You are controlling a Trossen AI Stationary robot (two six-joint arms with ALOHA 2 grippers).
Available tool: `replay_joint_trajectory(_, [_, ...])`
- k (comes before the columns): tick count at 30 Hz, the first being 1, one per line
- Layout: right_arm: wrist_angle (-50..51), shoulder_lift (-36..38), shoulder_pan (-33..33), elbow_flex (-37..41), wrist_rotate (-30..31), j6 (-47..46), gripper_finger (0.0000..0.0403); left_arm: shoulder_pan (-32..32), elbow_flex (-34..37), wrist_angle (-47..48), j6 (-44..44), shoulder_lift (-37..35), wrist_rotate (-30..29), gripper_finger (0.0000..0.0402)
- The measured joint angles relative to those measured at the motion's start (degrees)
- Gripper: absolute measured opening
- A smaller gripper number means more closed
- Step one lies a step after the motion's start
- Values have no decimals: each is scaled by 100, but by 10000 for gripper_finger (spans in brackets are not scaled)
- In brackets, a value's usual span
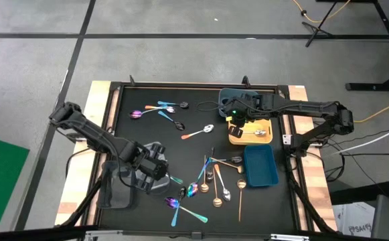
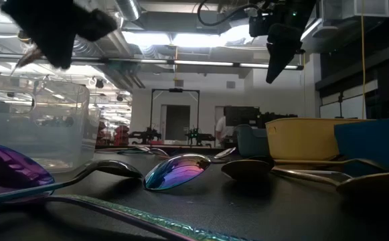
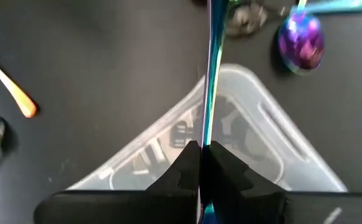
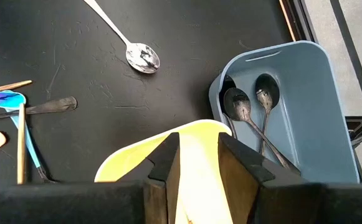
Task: Sort silverware by color (type)
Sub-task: Put the purple spoon into the transparent bin
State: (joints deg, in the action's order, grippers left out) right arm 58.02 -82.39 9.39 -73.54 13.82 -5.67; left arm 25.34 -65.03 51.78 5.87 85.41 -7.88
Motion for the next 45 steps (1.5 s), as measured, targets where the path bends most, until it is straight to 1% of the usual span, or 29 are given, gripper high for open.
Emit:
replay_joint_trajectory(3, [0,0,0,0,0,0,97,-4,280,-145,-2,-3,-17,10])
replay_joint_trajectory(9, [-2,0,0,0,0,0,97,-7,627,-430,20,-4,-13,10])
replay_joint_trajectory(14, [-2,0,2,0,0,0,97,-7,830,-467,407,-4,-14,19])
replay_joint_trajectory(19, [-4,0,2,0,0,0,97,17,899,-480,426,-4,0,34])
replay_joint_trajectory(23, [-4,0,0,0,0,0,97,17,907,-474,419,-4,-2,37])
replay_joint_trajectory(32, [-5,0,0,0,0,0,97,17,907,-468,414,-4,-13,19])
replay_joint_trajectory(37, [-5,0,1,0,0,0,97,17,907,-501,418,-4,-28,18])
replay_joint_trajectory(40, [-4,0,0,0,0,0,97,17,907,-793,429,-4,-46,18])
replay_joint_trajectory(45, [-5,0,1,0,1,0,97,17,907,-1848,425,-4,-178,18])
